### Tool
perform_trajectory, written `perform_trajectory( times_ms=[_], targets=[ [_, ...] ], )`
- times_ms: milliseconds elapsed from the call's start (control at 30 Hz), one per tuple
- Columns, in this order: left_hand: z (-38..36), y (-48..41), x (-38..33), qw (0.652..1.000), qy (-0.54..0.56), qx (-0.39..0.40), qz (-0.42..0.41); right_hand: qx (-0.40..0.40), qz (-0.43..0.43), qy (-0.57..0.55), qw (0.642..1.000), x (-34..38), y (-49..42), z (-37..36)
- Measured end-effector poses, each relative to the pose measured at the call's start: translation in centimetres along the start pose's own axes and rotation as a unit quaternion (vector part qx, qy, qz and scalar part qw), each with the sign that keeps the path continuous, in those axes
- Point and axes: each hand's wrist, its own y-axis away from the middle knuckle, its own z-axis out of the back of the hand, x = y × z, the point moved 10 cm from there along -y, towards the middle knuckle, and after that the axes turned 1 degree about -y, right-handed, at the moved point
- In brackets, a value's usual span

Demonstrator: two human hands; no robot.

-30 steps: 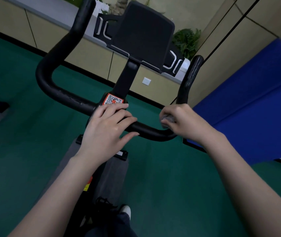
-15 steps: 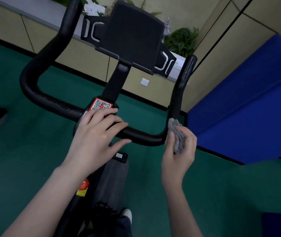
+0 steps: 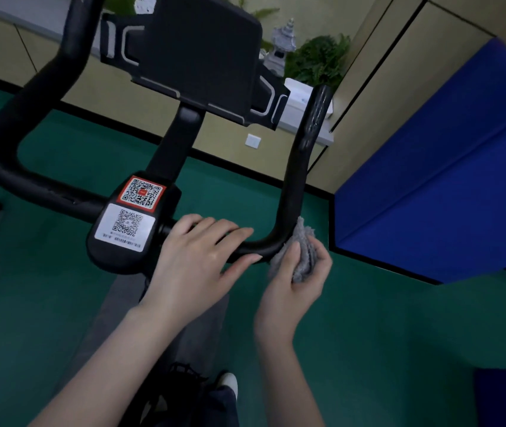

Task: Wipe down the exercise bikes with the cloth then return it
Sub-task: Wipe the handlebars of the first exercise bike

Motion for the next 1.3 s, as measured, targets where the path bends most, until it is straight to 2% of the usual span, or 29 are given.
perform_trajectory(
  times_ms=[133, 267, 467, 767, 867, 967, 1033, 1100, 1167, 1300],
  targets=[
    [0.1, 0.0, -0.1, 1.000, 0.016, -0.012, -0.004, -0.001, -0.070, -0.054, 0.996, -1.6, -2.7, -0.1],
    [0.3, -0.1, -0.1, 1.000, 0.025, -0.016, 0.003, 0.017, -0.126, -0.080, 0.989, -3.3, -1.4, -0.2],
    [0.2, -0.2, -0.3, 0.999, 0.015, -0.013, 0.026, 0.039, -0.225, -0.159, 0.960, -4.4, -2.6, -1.1],
    [-1.3, -1.4, -1.5, 0.996, -0.004, 0.025, 0.081, 0.050, -0.229, -0.133, 0.963, -4.7, -2.6, -0.6],
    [-1.2, -1.5, -1.8, 0.997, 0.002, 0.018, 0.081, 0.066, -0.179, -0.114, 0.975, -3.2, -5.5, -1.5],
    [-1.1, -1.4, -2.1, 0.997, 0.008, 0.009, 0.071, 0.115, -0.032, -0.031, 0.992, 0.2, -6.7, -2.3],
    [-1.0, -1.2, -2.3, 0.997, 0.011, 0.004, 0.072, 0.170, 0.056, 0.024, 0.983, 2.0, -5.9, -2.8],
    [-1.0, -1.2, -2.3, 0.997, 0.015, 0.001, 0.076, 0.239, 0.144, 0.065, 0.958, 3.4, -5.6, -3.6],
    [-1.1, -1.2, -2.2, 0.997, 0.019, 0.003, 0.079, 0.312, 0.236, 0.123, 0.912, 4.8, -6.1, -5.1],
    [-1.0, -1.2, -2.1, 0.995, 0.035, 0.005, 0.094, 0.421, 0.288, 0.235, 0.828, 6.0, -8.3, -8.7]
  ],
)
